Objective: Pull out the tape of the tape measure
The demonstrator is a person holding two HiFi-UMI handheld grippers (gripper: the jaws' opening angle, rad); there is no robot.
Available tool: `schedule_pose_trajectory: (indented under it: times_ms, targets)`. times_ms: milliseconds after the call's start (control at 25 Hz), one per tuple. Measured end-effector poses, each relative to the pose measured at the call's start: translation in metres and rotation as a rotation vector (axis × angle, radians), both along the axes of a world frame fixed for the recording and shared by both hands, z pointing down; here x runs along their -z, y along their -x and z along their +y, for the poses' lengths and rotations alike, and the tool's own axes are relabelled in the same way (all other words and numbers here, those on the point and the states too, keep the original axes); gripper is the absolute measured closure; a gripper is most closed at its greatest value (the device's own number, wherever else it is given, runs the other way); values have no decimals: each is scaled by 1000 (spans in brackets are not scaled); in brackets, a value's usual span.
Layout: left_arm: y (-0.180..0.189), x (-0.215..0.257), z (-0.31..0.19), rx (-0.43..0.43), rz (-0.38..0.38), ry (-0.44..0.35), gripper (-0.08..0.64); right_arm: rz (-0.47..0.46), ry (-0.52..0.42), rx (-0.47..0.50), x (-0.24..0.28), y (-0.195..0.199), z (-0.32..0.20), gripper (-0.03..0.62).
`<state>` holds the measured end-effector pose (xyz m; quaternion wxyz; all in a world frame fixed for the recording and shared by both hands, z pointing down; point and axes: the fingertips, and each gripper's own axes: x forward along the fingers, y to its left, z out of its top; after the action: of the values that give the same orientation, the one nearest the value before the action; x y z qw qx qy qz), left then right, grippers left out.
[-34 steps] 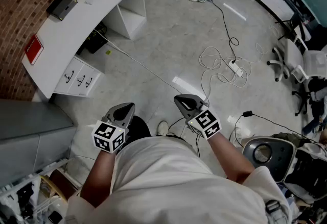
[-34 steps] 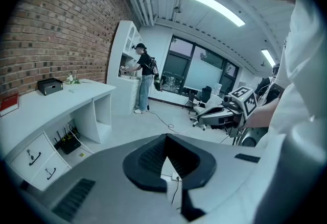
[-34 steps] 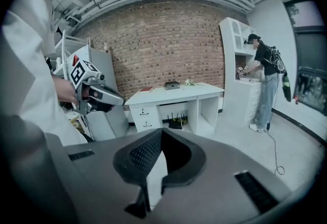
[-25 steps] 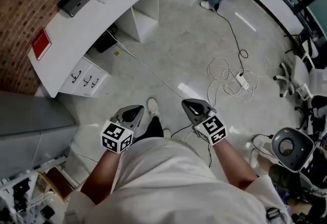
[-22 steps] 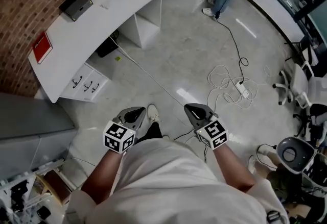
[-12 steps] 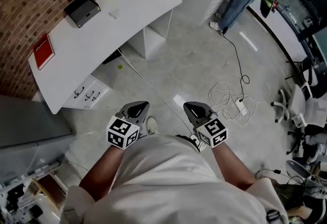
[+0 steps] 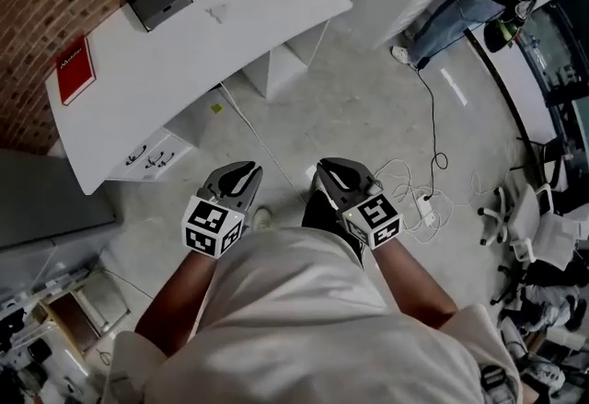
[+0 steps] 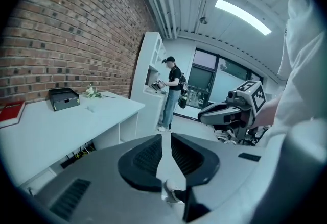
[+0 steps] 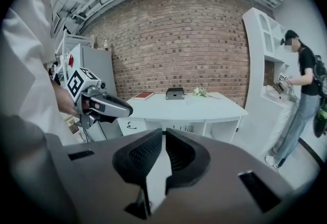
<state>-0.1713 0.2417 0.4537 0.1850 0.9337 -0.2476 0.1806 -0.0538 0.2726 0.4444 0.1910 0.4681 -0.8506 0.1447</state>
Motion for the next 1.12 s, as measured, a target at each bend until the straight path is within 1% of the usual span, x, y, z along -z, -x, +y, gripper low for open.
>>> schedule_pose_trajectory:
  times_ms: [80, 120, 240, 280, 560, 680, 880, 1000, 1120]
  targets:
    - [-2, -6, -17, 47, -13, -2, 495, -3, -1, 34, -4, -7, -21, 577]
    - [-3, -8, -27, 74, -22, -3, 483, -8, -4, 51, -6, -11, -32, 558]
    - [-14, -13, -58, 159, -37, -2, 480, -19, -20, 99, -9, -32, -69, 551]
    - [-21, -13, -68, 186, -39, 1, 471, -20, -22, 119, -10, -42, -81, 513]
    - [-80, -12, -137, 348, -91, 16, 463, -25, 16, 265, -17, -117, -160, 512]
    - [-107, -12, -160, 405, -113, 24, 462, -27, 9, 319, -16, -149, -186, 512]
    - [-134, -13, -194, 492, -160, 27, 459, -49, 14, 359, -25, -195, -214, 512]
    - [-139, -17, -212, 545, -185, 34, 457, -60, 33, 361, -38, -215, -228, 512]
    - [-139, -20, -231, 586, -201, 41, 457, -74, 50, 357, -44, -225, -240, 512]
